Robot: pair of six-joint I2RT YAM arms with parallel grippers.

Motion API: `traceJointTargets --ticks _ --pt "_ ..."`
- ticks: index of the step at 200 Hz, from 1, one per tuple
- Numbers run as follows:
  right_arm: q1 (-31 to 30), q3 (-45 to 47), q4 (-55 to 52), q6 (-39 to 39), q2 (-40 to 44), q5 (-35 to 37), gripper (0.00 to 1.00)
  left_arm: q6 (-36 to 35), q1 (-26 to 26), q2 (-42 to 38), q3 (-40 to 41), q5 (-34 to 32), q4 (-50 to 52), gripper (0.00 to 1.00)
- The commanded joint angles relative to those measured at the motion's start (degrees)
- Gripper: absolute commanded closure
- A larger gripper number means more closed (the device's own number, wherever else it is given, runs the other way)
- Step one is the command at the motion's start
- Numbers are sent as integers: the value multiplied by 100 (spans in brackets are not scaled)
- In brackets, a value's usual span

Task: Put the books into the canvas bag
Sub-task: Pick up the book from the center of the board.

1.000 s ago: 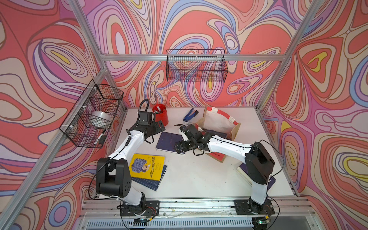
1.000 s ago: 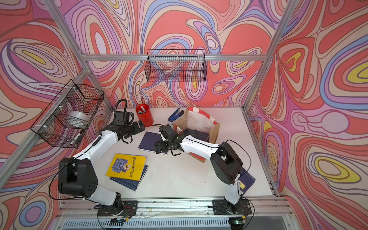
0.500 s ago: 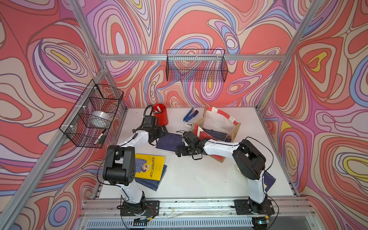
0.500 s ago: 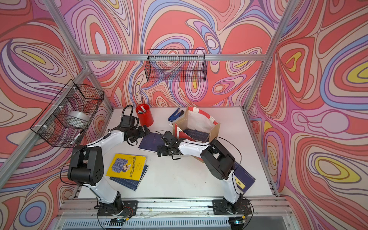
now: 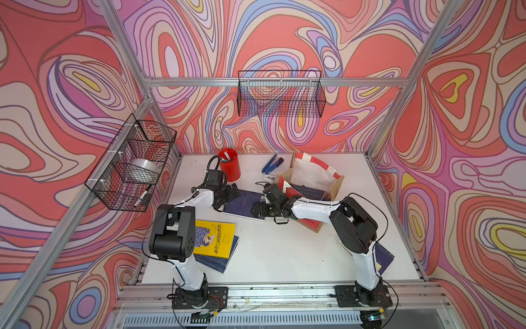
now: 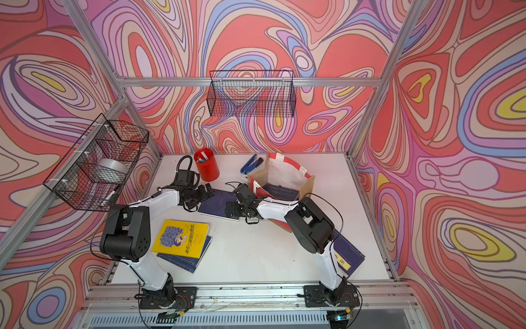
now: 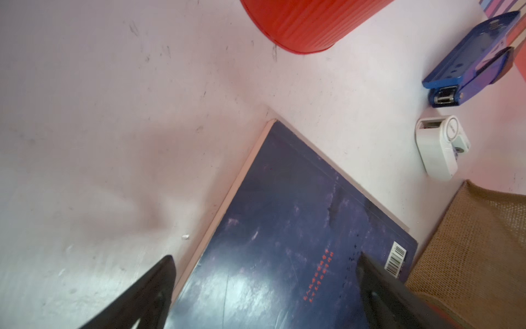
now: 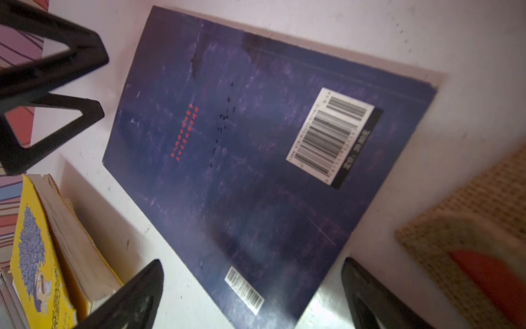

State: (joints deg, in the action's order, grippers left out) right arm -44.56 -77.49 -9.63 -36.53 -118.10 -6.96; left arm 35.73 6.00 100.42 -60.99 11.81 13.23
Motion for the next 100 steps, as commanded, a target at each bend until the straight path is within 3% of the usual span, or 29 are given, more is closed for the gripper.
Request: traceJointTargets --ticks 1,59,100 --pt "33 -38 -9 -52 -302 -54 1 228 -20 127 193 144 -233 0" --pt "30 -60 675 56 -244 -288 3 480 -20 59 630 430 -554 0" --pt "26 41 1103 186 70 -408 20 492 -22 -101 786 484 -578 0"
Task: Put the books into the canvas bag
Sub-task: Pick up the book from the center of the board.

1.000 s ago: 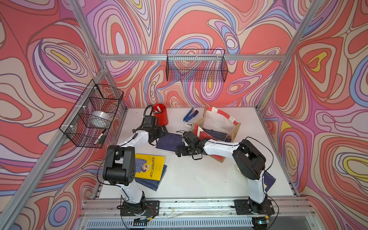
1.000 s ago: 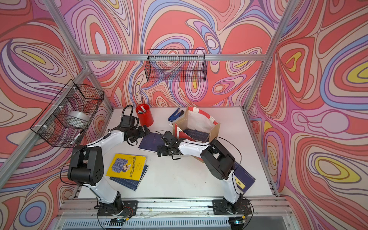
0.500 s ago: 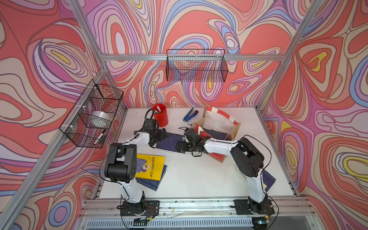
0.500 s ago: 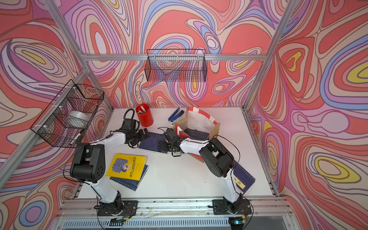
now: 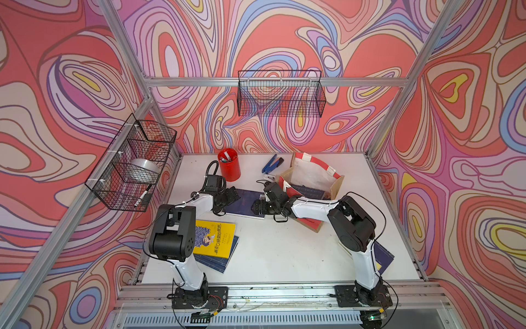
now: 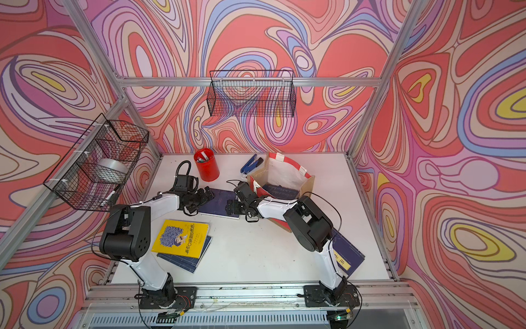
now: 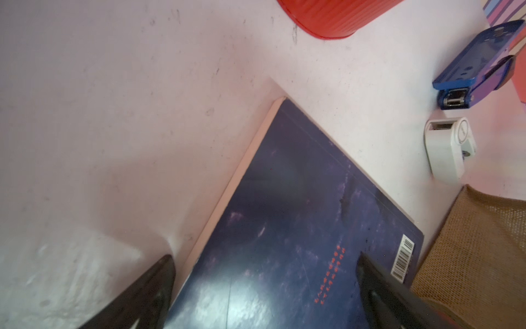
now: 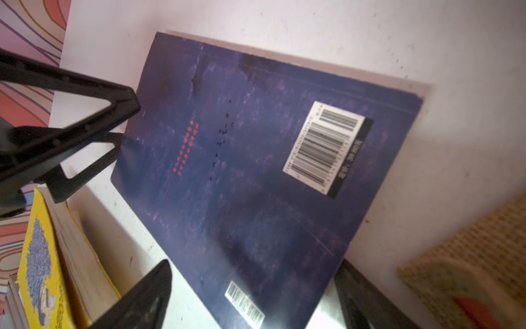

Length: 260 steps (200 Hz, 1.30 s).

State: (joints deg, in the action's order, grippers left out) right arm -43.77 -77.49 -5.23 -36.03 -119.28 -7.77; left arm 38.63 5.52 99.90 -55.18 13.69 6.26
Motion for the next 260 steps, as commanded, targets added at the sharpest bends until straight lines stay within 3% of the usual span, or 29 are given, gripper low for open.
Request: traceJointTargets --ticks 1,61,87,130,143,216,260 --pt "-48 41 673 138 187 -337 21 204 27 -53 207 298 120 0" --pt "-54 227 1236 -16 495 -429 57 189 28 -177 222 255 172 0" --pt "-61 28 831 -36 405 -201 81 180 27 -189 216 233 191 0" --pt "-56 -143 582 -32 341 -81 91 184 27 -269 201 147 265 0" --pt "-57 -168 594 55 392 -105 100 171 26 -352 192 93 292 0" --pt "-61 -846 207 742 1141 -462 100 63 -219 -1654 377 243 160 0" --pt "18 -1425 -467 697 1584 -541 100 -48 -1095 -2544 128 1006 796 0"
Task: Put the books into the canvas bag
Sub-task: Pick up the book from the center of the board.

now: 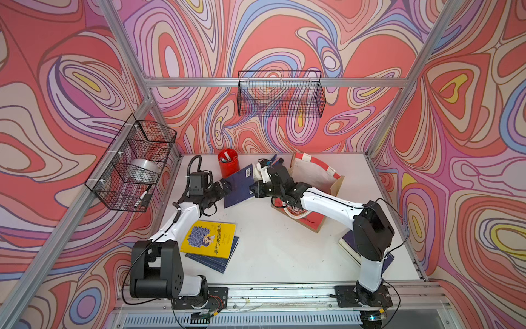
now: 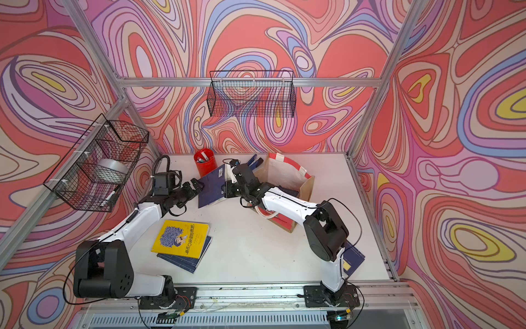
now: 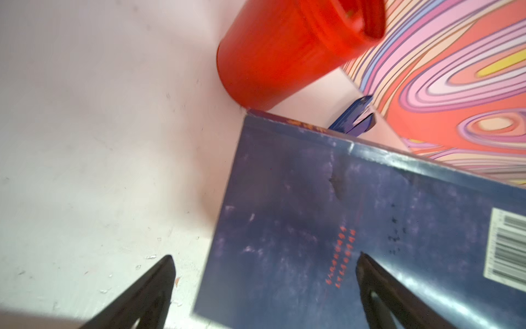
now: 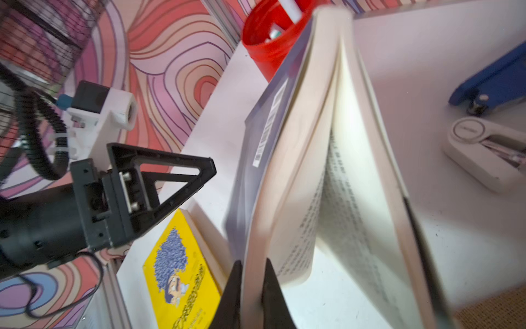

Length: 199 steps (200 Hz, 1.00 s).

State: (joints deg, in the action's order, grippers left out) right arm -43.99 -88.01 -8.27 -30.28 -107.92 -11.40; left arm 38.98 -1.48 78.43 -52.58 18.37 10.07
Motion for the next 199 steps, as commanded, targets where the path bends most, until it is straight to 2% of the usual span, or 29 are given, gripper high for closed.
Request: traceJointTargets --ticks 1,28,49,69,91,135,158,182,199 --pt "40 -383 -174 121 461 -187 100 -92 -405 -411 -140 555 421 0" --pt "336 -672 -459 -36 749 -684 100 -421 -577 -568 -411 1350 552 0" --pt "655 -727 -377 -294 922 -1380 100 -238 -612 -546 -345 2270 -298 0" --pt "847 -845 -295 -380 1050 -1893 100 556 -617 -492 58 2957 -1822 0" --pt "891 -1187 -523 -81 1119 -2266 100 1267 -617 -335 360 3296 -3072 0" --pt "1117 -1510 -204 -320 1232 -3735 100 1826 -606 -90 377 3847 -4534 0" --pt "1203 -1707 -272 -247 1416 -4158 100 2136 -599 -108 387 4020 -5297 0" --pt "1330 -1879 -280 -222 1595 -4559 100 2886 -583 30 379 4350 -6567 0" --pt "1363 -1947 -119 -344 1661 -4875 100 3786 -532 271 410 4494 -8066 0"
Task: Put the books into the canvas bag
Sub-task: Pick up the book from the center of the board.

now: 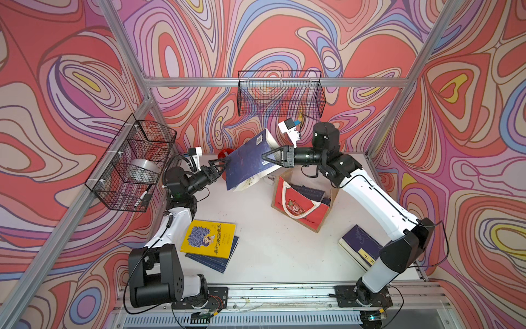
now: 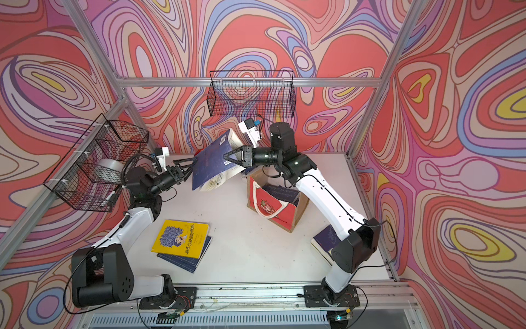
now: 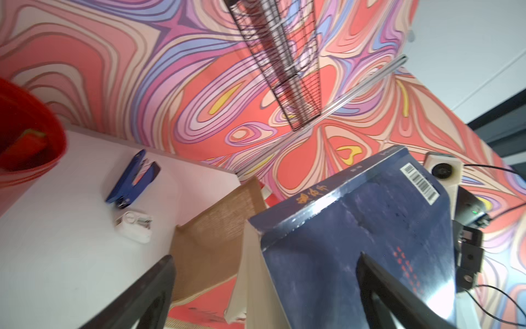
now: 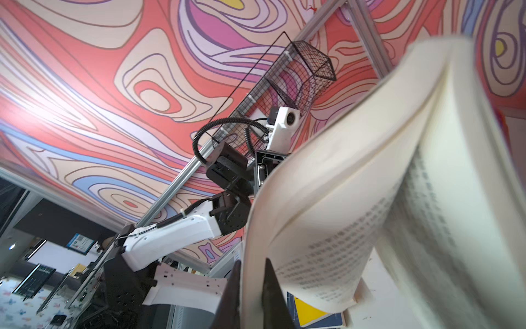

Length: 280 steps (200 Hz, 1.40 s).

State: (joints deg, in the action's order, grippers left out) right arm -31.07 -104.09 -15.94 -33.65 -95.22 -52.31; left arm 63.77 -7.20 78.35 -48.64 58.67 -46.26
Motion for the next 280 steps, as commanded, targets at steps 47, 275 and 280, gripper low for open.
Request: traceJointTargets --ticks 47,275,280 --pt "110 -215 1398 -605 555 -1164 100 1695 698 359 -507 852 -3135 0" --pt "1173 703 -1592 2657 1439 1064 2 2495 483 -294 -1376 2048 -3027 100" --pt "1173 752 -1508 2729 1473 963 2 2489 490 -305 -1376 2112 -3035 100"
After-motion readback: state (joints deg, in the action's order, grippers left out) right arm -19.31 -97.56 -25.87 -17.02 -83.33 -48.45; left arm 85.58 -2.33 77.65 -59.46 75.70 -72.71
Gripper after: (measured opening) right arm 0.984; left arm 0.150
